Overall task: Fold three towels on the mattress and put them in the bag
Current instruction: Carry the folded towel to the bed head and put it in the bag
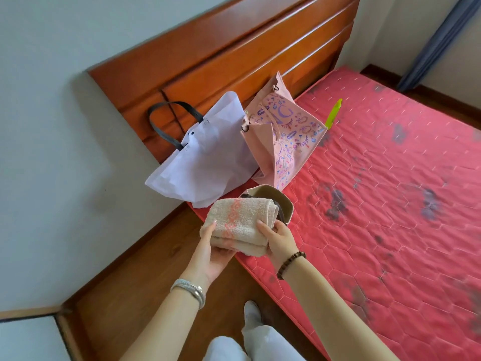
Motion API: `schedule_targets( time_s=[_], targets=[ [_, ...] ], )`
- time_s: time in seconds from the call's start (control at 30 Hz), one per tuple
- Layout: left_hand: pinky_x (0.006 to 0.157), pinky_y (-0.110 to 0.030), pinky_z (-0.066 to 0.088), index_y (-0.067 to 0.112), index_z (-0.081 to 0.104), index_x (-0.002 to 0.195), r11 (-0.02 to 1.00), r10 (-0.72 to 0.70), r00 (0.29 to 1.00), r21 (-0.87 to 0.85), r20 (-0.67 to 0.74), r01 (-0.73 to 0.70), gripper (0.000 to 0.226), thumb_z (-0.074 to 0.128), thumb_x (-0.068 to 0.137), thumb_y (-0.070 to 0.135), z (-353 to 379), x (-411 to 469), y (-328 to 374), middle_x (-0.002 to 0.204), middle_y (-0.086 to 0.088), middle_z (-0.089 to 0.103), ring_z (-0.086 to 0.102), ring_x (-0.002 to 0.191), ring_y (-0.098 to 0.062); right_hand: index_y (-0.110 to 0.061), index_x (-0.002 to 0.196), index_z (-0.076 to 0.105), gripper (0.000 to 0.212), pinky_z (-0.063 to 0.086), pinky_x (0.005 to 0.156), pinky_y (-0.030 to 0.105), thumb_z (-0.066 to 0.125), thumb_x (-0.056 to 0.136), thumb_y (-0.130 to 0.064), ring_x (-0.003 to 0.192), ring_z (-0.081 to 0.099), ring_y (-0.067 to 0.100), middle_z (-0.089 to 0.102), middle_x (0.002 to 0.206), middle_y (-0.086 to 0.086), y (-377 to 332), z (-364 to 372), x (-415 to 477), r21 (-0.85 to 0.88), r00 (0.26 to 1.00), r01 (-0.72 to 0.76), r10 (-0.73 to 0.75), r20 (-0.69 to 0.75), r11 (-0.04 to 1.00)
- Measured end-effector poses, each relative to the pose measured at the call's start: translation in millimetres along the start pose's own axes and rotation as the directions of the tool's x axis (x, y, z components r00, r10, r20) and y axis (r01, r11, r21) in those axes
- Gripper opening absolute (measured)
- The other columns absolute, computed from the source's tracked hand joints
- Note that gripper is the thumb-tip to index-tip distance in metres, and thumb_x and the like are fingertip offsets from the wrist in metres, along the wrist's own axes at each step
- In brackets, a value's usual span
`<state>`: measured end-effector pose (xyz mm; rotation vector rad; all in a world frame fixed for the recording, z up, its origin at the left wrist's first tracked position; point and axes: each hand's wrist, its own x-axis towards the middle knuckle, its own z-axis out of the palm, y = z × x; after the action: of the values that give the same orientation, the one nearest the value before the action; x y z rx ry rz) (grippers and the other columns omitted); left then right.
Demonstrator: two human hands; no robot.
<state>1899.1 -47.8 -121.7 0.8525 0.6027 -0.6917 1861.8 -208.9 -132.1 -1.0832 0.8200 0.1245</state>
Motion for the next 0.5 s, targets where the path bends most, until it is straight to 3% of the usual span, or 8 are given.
schedule_targets(
  time_s=[0.13,0.33,0.43,0.5],
  targets=[
    [0.106,-0.055,0.047,0.013,0.054,0.133,0.998,-0.059,0.998,0.008,-0.016,0.06,0.046,0.061,0.097,0.04,12,19,1,0.13,-0.025,0.062,0.064,0.118,-0.039,-0.01,0.116,0.057,0.029,0.054,0.09,0.057,0.067,0.089,-0.015,0.104,0.068,0.031,0.066,0.117,0.014,-2,-1,3,0.148,1.0,-0.019,0.022,-0.016,0.989],
    [0.108,-0.055,0.045,0.015,0.056,0.132,0.981,-0.149,0.986,0.139,0.071,0.138,0.039,0.058,0.098,0.034,20,43,4,0.125,-0.022,0.068,0.064,0.118,-0.038,-0.008,0.125,0.053,0.042,0.057,0.086,0.047,0.066,0.087,0.0,0.107,0.067,0.029,0.065,0.122,0.012,0,-4,6,0.262,1.0,-0.019,0.024,-0.014,0.965],
    [0.105,-0.057,0.047,0.021,0.051,0.141,0.959,-0.134,0.987,0.262,0.084,0.108,0.044,0.057,0.099,0.035,19,60,13,0.131,-0.019,0.064,0.064,0.119,-0.037,-0.01,0.126,0.053,0.048,0.06,0.077,0.037,0.066,0.084,0.009,0.105,0.069,0.026,0.066,0.122,0.012,5,-1,4,0.265,1.0,0.004,-0.008,0.015,0.964],
    [0.102,-0.057,0.05,0.027,0.049,0.142,0.938,-0.086,0.991,0.345,0.107,0.044,0.043,0.054,0.101,0.037,17,71,21,0.134,-0.016,0.063,0.065,0.119,-0.034,-0.011,0.126,0.052,0.052,0.059,0.08,0.039,0.069,0.081,0.008,0.106,0.068,0.027,0.066,0.122,0.013,12,1,5,0.269,1.0,0.012,-0.016,0.013,0.963]
  ],
)
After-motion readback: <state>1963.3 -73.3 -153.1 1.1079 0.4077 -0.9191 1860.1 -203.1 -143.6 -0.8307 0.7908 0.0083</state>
